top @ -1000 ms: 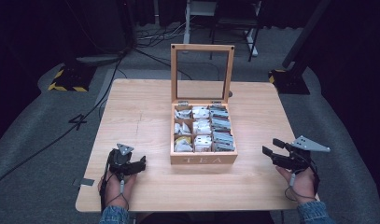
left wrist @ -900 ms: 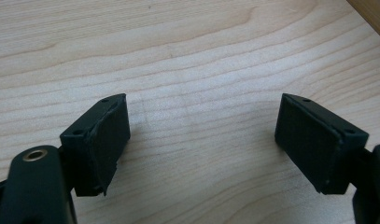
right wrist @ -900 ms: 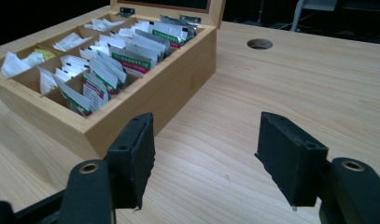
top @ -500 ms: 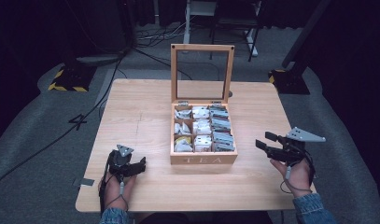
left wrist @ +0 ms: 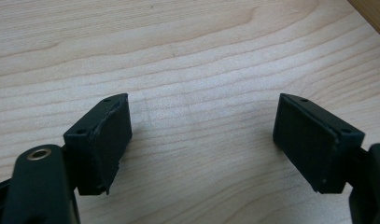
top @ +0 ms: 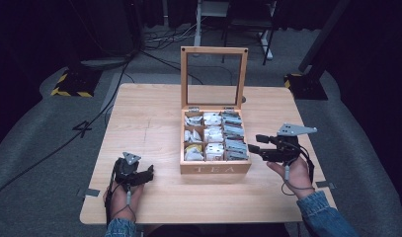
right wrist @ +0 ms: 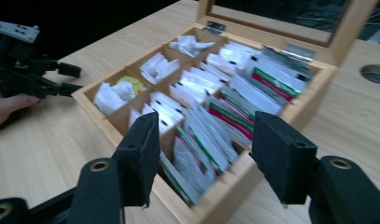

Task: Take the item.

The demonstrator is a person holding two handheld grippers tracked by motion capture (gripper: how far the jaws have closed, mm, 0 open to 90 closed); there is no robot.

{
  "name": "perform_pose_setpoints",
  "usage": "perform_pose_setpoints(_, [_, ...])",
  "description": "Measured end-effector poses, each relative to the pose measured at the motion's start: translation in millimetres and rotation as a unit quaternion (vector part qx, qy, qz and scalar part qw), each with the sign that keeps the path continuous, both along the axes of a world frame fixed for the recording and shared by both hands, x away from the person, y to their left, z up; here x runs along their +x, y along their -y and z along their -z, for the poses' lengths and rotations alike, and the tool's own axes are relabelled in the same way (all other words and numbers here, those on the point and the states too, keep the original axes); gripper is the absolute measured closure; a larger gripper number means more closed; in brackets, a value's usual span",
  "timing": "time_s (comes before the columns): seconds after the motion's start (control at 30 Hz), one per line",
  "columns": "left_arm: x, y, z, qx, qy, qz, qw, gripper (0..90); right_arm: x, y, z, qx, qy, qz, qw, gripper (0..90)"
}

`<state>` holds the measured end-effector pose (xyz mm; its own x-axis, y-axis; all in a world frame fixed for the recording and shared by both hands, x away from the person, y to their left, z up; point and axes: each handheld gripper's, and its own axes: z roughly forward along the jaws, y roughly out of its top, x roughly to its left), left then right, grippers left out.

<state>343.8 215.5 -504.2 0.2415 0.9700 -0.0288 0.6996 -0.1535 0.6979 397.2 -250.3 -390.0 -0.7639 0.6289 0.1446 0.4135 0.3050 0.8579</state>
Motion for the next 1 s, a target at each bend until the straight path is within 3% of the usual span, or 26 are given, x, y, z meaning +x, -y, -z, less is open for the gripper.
perform_pose_setpoints(0.27, [0.0, -0.1, -0.1, 0.001, 0.000, 0.000, 1.0000, 20.0, 9.6, -36.2, -3.5, -0.006, -0.036, -0.052, 0.9980, 50.5])
perform_pose_setpoints(0.4, [0.0, 0.0, 0.0, 0.000, 0.000, 0.000, 1.0000, 19.9, 11.7, -52.8, -3.0, 0.005, -0.048, -0.091, 0.9947, 52.4])
perform_pose_setpoints(0.6, [0.2, 0.1, 0.1, -0.002, 0.000, -0.001, 1.0000, 19.9, 14.1, -79.3, 5.3, -0.045, -0.058, -0.115, 0.9906, 62.5])
perform_pose_setpoints(0.87, [0.3, -0.1, 0.1, -0.002, 0.000, -0.001, 1.0000, 20.0, 24.3, -93.5, 15.3, -0.091, -0.074, -0.112, 0.9868, 68.1])
perform_pose_setpoints(1.0, [0.5, -0.2, 0.0, -0.001, 0.000, -0.001, 1.0000, 20.0, 28.2, -101.7, 23.2, -0.120, -0.076, -0.117, 0.9830, 69.2])
